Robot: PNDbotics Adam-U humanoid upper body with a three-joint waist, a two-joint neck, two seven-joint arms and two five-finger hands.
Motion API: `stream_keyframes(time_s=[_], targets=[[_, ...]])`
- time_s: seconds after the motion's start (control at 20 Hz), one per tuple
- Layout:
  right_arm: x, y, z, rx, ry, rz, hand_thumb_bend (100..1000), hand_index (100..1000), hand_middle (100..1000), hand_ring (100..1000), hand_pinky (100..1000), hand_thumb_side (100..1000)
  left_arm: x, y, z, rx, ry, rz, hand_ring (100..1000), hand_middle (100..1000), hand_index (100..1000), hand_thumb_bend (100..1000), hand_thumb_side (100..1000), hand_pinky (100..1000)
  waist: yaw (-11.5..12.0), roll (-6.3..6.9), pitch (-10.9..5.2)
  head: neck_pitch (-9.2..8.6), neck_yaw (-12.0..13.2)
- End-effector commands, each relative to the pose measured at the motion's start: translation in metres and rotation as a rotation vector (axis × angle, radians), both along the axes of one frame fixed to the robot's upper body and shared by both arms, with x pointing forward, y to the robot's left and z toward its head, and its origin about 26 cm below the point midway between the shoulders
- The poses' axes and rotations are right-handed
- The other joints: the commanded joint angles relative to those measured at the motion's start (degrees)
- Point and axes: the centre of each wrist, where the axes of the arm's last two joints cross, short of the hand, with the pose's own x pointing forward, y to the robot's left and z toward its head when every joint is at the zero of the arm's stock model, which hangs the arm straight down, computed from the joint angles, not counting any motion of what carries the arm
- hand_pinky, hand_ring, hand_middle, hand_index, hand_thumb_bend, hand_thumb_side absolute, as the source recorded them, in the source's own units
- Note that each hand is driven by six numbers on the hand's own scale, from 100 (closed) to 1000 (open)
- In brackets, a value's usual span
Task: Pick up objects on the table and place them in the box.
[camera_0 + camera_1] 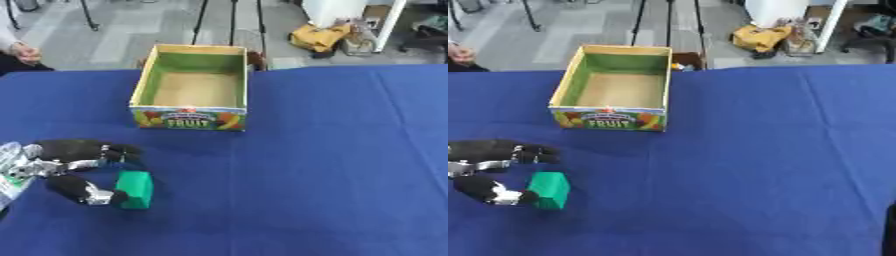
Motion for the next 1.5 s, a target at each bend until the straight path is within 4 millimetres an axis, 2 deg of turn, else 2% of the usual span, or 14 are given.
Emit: stream_keyframes(time_s=[0.05,0.4,0.65,0.9,1.2,1.5], targets=[[-0.005,-0.001,0.007,0.000,-0.030,-0.003,100,820,557,851,825,614,-0.001,-0.002,0.017,0.301,0.068,-0.258,989,1000,1000,402,1000,908,0.13,0.08,-0.95,-0.92,0.15],[-0.005,-0.001,0.007,0.005,-0.029,-0.005,100,820,558,851,825,617,-0.002,-0.006,0.015,0.332,0.046,-0.265,996,1000,1000,418,1000,908,0.18,-0.08,-1.06,-1.15,0.35],[-0.005,-0.003,0.006,0.007,-0.029,-0.009,100,819,556,851,825,618,-0.002,-0.009,0.013,0.342,0.015,-0.263,998,1000,1000,381,1000,903,0.36,-0.32,-1.01,-1.39,0.91],[-0.005,-0.005,0.005,0.005,-0.026,-0.017,100,818,554,850,825,621,0.000,-0.013,0.008,0.335,-0.012,-0.266,997,1000,1000,359,1000,895,0.92,-0.51,-1.23,-2.54,2.30],[-0.005,-0.006,0.005,0.004,-0.025,-0.020,100,817,555,849,825,625,0.003,-0.015,0.006,0.329,-0.027,-0.266,999,1000,1000,347,1000,896,1.45,-0.73,-1.36,-3.08,3.00],[-0.005,-0.007,0.004,0.006,-0.023,-0.024,100,816,554,849,826,621,0.005,-0.018,0.004,0.331,-0.033,-0.263,999,1000,1000,338,1000,889,1.66,-0.84,-1.39,-3.11,3.25]])
